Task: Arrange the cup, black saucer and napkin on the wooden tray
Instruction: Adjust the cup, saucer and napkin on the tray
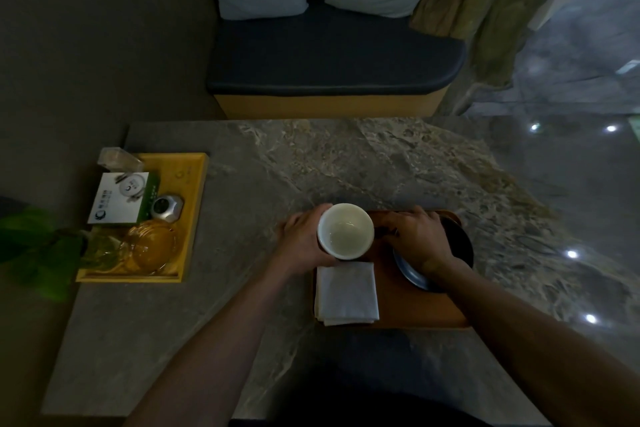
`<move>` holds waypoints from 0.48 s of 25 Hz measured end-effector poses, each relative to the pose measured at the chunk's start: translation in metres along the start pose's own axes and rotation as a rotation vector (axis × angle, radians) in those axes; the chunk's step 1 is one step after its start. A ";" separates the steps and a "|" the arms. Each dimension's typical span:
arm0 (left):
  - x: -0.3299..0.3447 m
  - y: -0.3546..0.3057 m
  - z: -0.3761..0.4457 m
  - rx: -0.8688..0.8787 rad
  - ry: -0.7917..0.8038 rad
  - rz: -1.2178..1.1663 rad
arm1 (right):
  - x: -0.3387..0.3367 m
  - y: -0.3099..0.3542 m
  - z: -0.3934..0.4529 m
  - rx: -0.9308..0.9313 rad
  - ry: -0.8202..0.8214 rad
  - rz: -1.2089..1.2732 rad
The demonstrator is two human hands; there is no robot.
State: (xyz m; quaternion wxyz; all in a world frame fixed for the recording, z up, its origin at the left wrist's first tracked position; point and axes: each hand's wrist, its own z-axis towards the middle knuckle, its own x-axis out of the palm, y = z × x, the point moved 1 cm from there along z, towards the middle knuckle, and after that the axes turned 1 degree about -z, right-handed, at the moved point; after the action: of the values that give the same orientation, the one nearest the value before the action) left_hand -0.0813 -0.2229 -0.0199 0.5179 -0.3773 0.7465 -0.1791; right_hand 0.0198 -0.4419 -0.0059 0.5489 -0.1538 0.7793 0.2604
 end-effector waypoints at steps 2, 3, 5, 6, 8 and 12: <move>-0.001 -0.001 -0.001 -0.006 0.001 0.008 | 0.000 0.001 0.000 0.007 0.004 -0.002; -0.001 -0.001 0.000 -0.010 0.000 0.013 | 0.000 0.001 -0.001 0.006 0.000 -0.002; 0.000 -0.001 -0.001 -0.018 0.000 0.017 | 0.000 0.002 -0.001 0.005 -0.010 0.009; 0.000 -0.001 -0.001 -0.020 0.003 0.021 | 0.000 0.002 -0.002 0.007 -0.014 0.016; 0.000 -0.001 0.000 -0.022 0.011 0.024 | 0.001 0.001 -0.004 0.010 -0.021 0.030; 0.000 -0.002 0.000 -0.030 0.015 0.030 | 0.001 0.001 -0.004 -0.003 -0.033 0.046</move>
State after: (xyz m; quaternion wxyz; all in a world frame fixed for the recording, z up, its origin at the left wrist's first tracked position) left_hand -0.0805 -0.2235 -0.0186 0.5093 -0.3725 0.7586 -0.1628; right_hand 0.0154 -0.4436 -0.0057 0.5555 -0.1322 0.7730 0.2766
